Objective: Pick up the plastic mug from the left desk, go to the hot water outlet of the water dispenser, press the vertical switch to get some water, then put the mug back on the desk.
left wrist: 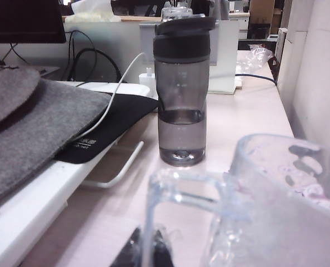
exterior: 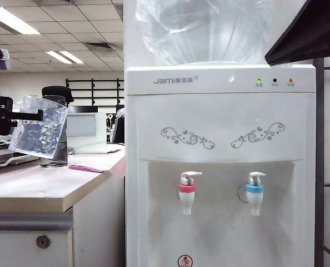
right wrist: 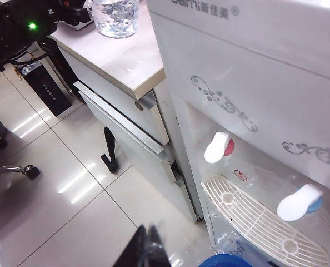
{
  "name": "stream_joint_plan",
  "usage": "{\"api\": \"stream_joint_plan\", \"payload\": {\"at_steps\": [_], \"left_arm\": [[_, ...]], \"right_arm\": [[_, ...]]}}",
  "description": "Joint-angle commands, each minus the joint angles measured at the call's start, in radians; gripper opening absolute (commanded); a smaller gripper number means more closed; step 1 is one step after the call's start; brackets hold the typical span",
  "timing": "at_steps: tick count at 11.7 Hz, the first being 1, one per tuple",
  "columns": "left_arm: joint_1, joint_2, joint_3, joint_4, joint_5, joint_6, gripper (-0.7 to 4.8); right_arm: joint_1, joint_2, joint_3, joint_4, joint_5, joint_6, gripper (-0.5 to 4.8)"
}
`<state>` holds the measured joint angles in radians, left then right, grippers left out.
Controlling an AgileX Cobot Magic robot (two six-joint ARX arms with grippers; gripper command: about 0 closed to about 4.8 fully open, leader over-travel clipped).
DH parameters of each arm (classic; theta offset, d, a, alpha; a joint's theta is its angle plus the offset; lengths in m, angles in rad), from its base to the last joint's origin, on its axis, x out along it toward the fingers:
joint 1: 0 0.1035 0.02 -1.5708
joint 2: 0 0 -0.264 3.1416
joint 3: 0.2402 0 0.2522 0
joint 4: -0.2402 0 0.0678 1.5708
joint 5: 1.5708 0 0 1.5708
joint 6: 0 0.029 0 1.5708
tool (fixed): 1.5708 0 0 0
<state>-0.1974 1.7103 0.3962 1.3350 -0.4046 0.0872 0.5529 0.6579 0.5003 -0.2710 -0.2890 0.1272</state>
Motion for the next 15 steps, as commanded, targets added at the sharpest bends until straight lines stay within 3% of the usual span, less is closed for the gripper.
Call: {"api": "stream_joint_plan", "payload": {"at_steps": [1,5,12,15], "left_arm": [[0.000,-0.008,0.007,0.035,0.001,-0.010,-0.05],[0.000,-0.005,0.038,-0.197,0.051,-0.116,-0.05],[0.000,0.124,0.114,-0.174,0.039,-0.151,-0.05],[0.000,0.124,0.113,-0.225,0.042,-0.171,-0.05]], "right_arm": [[0.001,-0.001,0.003,0.014,-0.002,0.003,-0.06],[0.001,-0.001,0.003,0.014,-0.002,0.003,-0.06],[0.001,-0.001,0.003,0.014,-0.002,0.003,-0.06],[0.001,-0.001,0.003,0.014,-0.002,0.003,-0.06]]}}
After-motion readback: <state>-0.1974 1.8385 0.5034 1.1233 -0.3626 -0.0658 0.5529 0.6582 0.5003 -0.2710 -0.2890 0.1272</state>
